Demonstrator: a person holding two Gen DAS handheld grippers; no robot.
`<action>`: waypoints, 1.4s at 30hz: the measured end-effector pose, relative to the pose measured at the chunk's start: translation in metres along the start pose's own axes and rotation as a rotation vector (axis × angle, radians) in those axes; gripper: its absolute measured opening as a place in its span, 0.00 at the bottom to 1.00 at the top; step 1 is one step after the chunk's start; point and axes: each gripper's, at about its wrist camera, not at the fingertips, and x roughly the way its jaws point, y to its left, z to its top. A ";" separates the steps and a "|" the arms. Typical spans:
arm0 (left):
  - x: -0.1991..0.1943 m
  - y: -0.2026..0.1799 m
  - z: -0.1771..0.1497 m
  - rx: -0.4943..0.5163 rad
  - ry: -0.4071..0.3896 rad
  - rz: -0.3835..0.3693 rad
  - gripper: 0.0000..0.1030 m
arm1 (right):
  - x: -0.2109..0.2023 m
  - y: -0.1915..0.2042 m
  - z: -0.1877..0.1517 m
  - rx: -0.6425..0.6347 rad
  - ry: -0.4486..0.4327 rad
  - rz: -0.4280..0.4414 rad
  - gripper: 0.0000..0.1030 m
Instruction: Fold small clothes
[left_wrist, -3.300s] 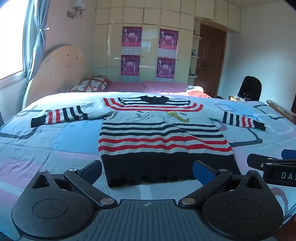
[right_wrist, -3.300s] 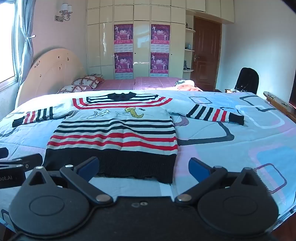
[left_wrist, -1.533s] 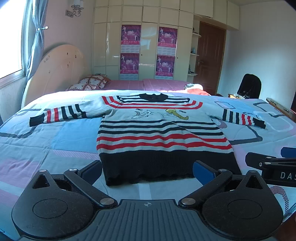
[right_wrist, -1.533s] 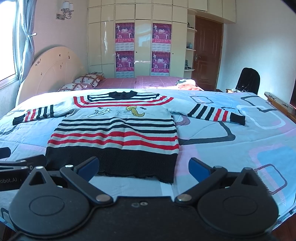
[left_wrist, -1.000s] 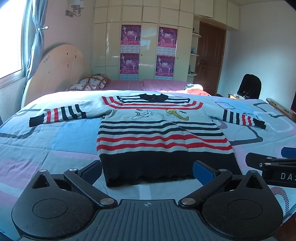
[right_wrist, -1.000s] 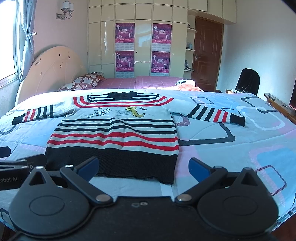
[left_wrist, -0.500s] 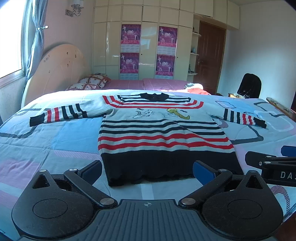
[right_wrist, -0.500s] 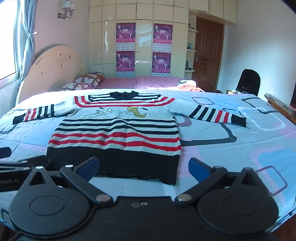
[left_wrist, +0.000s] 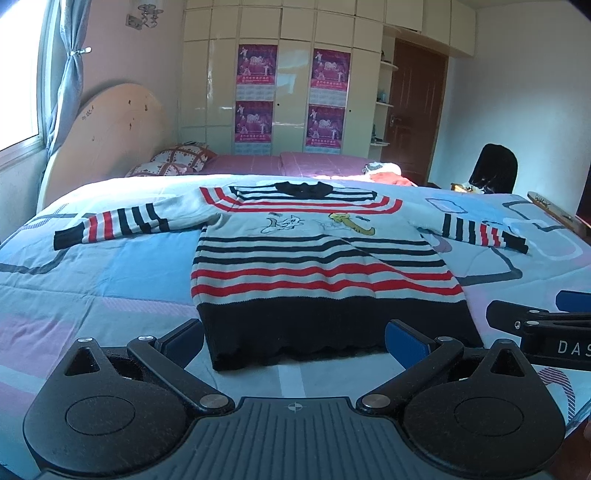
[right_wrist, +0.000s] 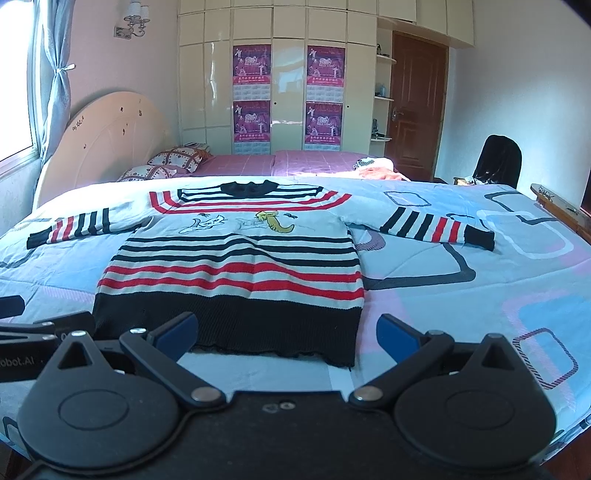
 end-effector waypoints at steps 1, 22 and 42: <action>0.001 0.000 0.003 0.002 -0.016 -0.004 1.00 | 0.000 -0.003 0.001 0.005 -0.008 -0.004 1.00; 0.210 -0.039 0.105 -0.083 0.030 -0.016 1.00 | 0.183 -0.258 0.076 0.498 -0.034 -0.208 0.50; 0.317 -0.053 0.115 -0.077 0.210 0.061 1.00 | 0.355 -0.393 0.062 0.895 0.012 -0.253 0.09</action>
